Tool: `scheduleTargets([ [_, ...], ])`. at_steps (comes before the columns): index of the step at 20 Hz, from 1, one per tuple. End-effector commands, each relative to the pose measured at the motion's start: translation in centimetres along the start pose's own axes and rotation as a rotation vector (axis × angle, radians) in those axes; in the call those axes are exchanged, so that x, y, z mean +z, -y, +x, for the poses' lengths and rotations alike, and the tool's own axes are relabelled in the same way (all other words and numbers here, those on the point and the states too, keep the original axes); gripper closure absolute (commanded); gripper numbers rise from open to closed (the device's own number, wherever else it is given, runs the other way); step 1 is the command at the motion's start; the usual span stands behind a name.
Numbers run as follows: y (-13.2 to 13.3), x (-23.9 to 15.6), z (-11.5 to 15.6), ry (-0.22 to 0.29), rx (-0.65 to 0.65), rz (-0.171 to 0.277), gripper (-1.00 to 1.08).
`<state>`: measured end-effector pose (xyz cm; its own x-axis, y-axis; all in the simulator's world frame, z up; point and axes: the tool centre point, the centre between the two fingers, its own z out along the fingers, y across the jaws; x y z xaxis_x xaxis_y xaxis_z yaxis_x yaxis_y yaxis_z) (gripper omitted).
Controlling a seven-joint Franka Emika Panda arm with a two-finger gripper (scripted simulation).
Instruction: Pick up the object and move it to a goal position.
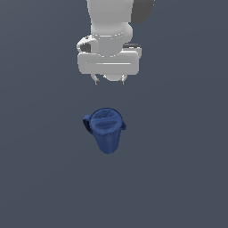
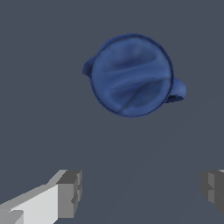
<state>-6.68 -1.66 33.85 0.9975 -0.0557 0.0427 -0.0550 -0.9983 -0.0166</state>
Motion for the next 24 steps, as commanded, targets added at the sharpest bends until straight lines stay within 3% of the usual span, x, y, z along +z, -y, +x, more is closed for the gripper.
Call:
scheduleTargets([
  [1,0.0,0.0,0.0,0.0,0.0,0.0,-0.2],
  [7,-0.1,-1.4,0.2,-0.023,-0.02,0.004,-0.2],
  [12,-0.2,-4.6,0.5,-0.079,-0.067,0.014,-0.2],
  [17,-0.5,-9.6,0.7,-0.166,-0.142,0.034,-0.2],
  [24,-2.0,-18.8,-0.2,-0.335,-0.284,0.087,-0.2],
])
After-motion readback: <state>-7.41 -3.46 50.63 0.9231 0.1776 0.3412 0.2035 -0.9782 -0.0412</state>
